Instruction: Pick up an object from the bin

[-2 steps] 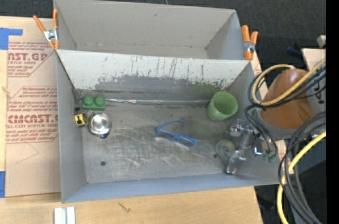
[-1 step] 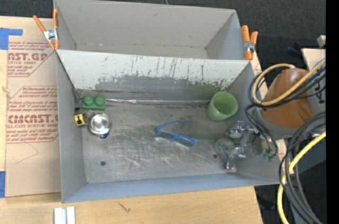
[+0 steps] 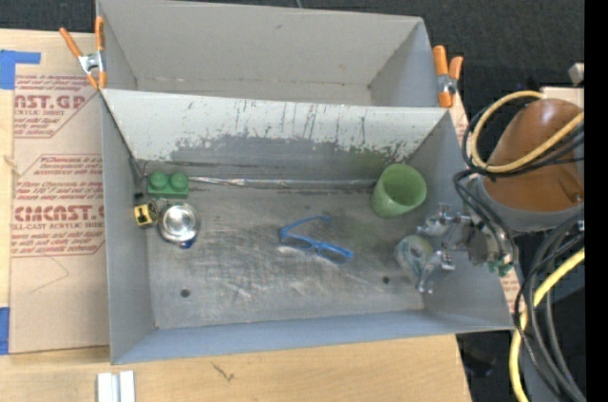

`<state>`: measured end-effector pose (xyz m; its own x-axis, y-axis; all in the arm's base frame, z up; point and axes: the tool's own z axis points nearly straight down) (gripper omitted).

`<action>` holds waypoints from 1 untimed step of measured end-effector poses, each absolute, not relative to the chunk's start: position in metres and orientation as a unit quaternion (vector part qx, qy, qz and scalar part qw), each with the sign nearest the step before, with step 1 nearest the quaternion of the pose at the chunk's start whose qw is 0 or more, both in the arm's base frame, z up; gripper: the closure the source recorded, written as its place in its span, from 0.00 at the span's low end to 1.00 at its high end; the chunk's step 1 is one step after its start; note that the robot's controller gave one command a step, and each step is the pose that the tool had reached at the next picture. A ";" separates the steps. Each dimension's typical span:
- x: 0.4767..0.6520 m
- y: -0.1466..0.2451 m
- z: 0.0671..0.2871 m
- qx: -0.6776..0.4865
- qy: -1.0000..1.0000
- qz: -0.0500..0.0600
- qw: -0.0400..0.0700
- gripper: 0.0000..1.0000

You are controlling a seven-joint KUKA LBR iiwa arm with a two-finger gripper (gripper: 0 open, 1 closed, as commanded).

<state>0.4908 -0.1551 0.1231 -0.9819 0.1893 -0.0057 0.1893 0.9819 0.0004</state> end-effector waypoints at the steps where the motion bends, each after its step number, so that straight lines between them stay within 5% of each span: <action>1: 0.493 -0.155 0.187 0.095 0.996 0.000 0.004 1.00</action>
Offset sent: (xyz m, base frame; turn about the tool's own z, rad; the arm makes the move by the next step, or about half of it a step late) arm 0.0001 0.0001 0.0601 0.0000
